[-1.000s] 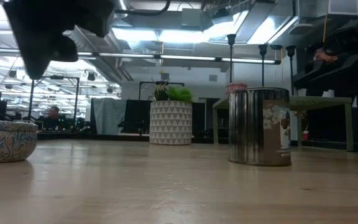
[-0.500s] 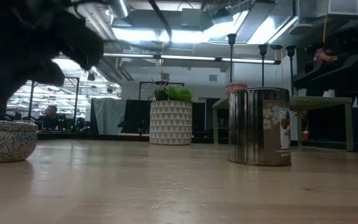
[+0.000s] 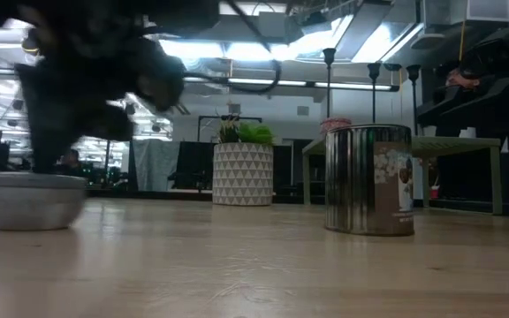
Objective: Pick & Place candle stick holders
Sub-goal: Move the blue yellow scented candle to the middle of the table
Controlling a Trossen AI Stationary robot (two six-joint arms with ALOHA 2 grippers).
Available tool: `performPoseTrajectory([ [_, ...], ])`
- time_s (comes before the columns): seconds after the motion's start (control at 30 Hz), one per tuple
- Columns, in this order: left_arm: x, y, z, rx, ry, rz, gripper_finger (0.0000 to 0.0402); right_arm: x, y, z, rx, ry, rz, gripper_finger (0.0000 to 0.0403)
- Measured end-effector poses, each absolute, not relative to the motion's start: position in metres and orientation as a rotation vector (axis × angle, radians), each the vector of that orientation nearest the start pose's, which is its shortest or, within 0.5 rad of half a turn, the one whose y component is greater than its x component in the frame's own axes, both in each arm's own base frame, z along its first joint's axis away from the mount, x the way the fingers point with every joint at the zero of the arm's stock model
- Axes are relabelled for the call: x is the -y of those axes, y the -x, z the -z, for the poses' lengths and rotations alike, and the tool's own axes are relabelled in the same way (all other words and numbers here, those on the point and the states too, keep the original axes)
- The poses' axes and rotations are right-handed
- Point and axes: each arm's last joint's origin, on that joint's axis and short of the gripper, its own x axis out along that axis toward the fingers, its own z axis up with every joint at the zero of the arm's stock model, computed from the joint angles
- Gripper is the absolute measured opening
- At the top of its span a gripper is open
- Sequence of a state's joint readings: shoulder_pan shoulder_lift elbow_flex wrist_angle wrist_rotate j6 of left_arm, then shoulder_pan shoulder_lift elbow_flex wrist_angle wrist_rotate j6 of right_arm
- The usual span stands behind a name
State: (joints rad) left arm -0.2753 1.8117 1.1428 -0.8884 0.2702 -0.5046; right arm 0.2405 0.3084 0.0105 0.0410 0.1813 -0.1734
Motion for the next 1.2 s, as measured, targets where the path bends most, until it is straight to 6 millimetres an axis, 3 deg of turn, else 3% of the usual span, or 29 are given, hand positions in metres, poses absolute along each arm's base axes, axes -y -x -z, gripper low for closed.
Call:
performPoseTrajectory([
  [0.4, 0.057, -0.342, -0.161, -1.225, 0.152, 0.0, 0.0001, -0.022, -0.111, -0.145, -0.246, 0.226, -0.081, 0.0204],
  [0.63, 0.035, -0.362, -0.165, -0.962, -0.13, -0.282, 0.0001, -0.022, -0.111, -0.145, -0.246, 0.226, -0.081, 0.0204],
  [0.83, 0.012, -0.378, -0.179, -0.774, -0.123, -0.372, 0.0003, -0.022, -0.111, -0.145, -0.246, 0.226, -0.081, 0.0204],
  [1.0, 0.008, -0.374, -0.191, -0.773, -0.152, -0.328, 0.0002, -0.022, -0.111, -0.145, -0.246, 0.226, -0.081, 0.0204],
  [1.2, 0.018, -0.348, -0.21, -0.897, -0.104, -0.307, 0.0001, -0.022, -0.111, -0.145, -0.246, 0.226, -0.081, 0.0204],
])
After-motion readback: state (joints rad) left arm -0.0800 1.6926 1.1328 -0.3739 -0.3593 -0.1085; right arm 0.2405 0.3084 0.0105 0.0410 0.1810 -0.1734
